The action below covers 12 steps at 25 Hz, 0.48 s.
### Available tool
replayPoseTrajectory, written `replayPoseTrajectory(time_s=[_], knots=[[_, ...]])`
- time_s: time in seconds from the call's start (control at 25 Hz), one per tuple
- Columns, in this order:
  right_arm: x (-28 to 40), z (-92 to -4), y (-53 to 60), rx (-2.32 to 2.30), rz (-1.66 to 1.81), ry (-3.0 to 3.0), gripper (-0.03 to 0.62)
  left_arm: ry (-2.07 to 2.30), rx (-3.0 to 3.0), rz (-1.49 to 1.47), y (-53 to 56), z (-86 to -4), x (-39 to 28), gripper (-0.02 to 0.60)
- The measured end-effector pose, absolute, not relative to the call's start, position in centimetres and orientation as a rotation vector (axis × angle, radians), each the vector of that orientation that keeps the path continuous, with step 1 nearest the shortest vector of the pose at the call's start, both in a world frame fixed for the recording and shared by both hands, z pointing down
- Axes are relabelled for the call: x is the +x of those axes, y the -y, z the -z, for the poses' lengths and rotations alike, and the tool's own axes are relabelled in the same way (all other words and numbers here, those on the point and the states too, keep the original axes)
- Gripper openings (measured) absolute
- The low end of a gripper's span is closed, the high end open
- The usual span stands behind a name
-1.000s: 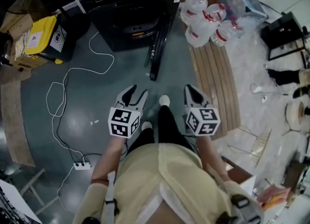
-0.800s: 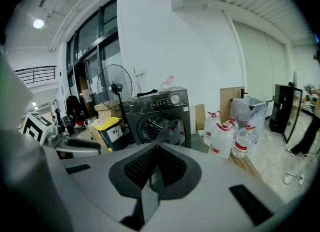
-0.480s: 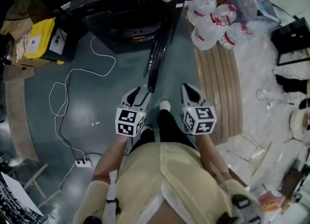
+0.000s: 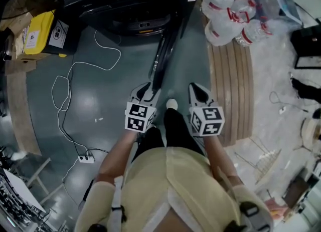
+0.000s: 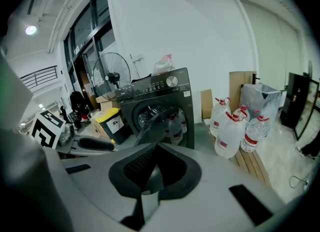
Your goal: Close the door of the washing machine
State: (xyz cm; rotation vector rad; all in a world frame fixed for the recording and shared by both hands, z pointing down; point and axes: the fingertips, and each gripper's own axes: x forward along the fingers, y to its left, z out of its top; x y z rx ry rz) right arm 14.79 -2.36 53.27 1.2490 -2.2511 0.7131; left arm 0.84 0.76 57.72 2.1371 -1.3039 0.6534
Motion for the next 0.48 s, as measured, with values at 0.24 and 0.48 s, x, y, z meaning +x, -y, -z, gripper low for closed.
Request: replayPoseTrajectory(time_s=[0.24, 0.48], knots=[[15.1, -54.8, 4.1, 1.221, -0.739, 2.241, 0.006, 1.288, 2.116, -0.712, 1.4, -59.5, 2.0, 0.164], [15.4, -55.8, 5.5, 1.193, -0.763, 2.240, 0.006, 1.303, 2.085, -0.743, 3.2, -60.3, 2.5, 0.164]])
